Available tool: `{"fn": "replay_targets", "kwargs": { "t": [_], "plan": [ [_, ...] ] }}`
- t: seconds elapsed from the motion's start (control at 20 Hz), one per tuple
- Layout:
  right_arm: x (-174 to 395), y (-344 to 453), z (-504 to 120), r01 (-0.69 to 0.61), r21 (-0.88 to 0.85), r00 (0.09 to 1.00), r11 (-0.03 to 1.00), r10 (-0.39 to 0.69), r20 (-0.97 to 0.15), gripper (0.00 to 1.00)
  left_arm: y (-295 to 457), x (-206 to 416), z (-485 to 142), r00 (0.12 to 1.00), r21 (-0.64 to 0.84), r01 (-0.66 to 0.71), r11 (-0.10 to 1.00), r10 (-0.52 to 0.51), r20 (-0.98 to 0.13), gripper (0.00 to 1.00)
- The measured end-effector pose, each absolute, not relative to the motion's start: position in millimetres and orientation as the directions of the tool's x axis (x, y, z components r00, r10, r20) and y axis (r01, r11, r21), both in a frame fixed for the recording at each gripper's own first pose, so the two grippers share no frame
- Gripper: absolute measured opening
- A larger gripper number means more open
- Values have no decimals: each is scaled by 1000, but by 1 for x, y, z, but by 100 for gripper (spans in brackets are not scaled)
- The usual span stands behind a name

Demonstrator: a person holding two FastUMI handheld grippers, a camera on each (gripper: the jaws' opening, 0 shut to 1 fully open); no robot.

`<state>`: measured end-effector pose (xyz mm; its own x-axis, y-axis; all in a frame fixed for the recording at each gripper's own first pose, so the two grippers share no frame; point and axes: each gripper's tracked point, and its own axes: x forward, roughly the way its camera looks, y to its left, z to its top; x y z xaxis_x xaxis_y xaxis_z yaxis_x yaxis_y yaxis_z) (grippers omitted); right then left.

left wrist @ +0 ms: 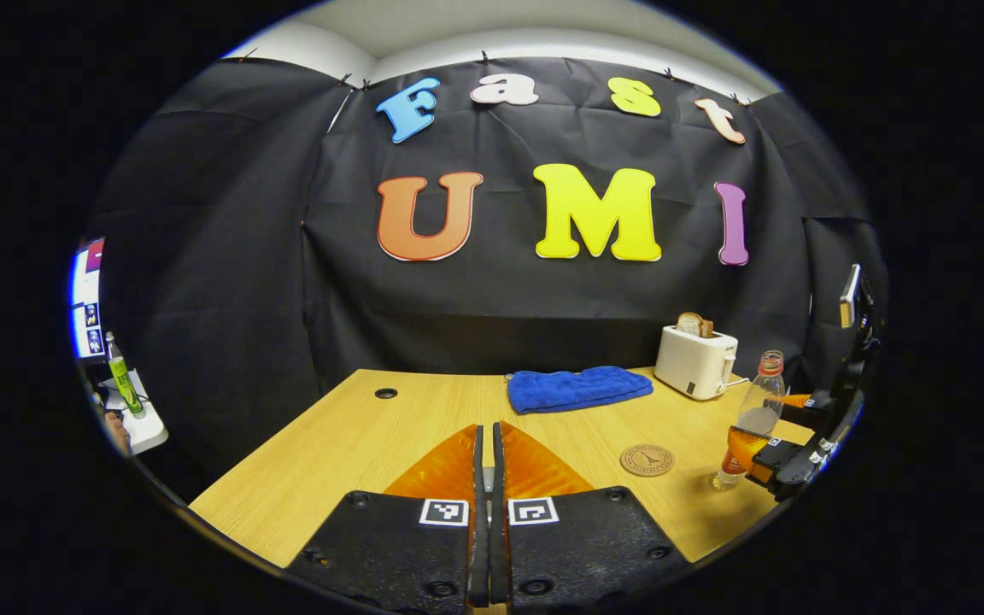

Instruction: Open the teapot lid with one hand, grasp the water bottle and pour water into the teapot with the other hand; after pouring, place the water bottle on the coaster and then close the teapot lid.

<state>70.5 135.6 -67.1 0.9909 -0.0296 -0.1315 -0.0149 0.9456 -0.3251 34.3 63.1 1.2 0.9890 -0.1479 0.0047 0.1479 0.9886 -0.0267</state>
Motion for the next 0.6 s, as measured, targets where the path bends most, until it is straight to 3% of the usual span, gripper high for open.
{"fn": "replay_targets", "kwargs": {
  "t": [0.45,0.6],
  "plan": [
    [69,178,-67,-44,-632,990,774,-52,-132,74,77,29,2,989,-49,145,988,-146,-2,4],
    [74,189,-77,-45,-737,990,675,-70,-125,75,75,29,2,988,-45,155,987,-155,-3,4]
  ]
}}
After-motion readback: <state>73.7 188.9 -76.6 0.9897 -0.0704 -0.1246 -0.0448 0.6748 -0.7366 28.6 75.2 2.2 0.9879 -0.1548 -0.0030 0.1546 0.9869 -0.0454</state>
